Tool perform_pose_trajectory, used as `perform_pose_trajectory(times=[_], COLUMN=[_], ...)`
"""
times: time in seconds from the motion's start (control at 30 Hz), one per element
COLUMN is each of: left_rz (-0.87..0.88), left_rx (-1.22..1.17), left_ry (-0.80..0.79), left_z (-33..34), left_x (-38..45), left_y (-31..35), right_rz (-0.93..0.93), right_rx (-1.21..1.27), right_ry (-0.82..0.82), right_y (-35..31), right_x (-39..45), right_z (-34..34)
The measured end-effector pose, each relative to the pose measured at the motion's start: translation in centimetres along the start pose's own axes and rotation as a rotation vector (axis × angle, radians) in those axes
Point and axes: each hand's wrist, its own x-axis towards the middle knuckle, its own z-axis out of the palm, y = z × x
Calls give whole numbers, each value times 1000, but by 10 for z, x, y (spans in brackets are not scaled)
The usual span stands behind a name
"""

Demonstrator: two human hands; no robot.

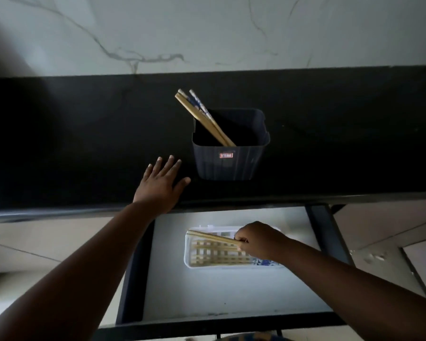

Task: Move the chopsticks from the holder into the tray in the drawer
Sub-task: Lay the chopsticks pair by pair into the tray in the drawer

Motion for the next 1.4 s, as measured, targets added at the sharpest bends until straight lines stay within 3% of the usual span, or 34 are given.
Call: perform_pose_trajectory(times=[0.37,0.93,1.1,1.27,1.33,1.4], left_rz=[20,32,33,26,16,14], left_rx=[104,97,101,108,132,141], left_ry=[34,45,32,18,13,8], left_z=[7,8,10,12,13,14], left_x=[-2,-1,-1,-1,1,2], left_y=[-3,-5,-6,-7,-7,-7], right_rz=[35,40,136,-7,-96,-182], right_rx=[-185,-184,24,90,279,512], right_ry=[-34,14,-43,-244,-239,-122], right_y=[22,22,-2,-65,-89,-105], right_x=[26,27,16,-22,-42,-52], right_z=[61,57,11,-85,-131,-168])
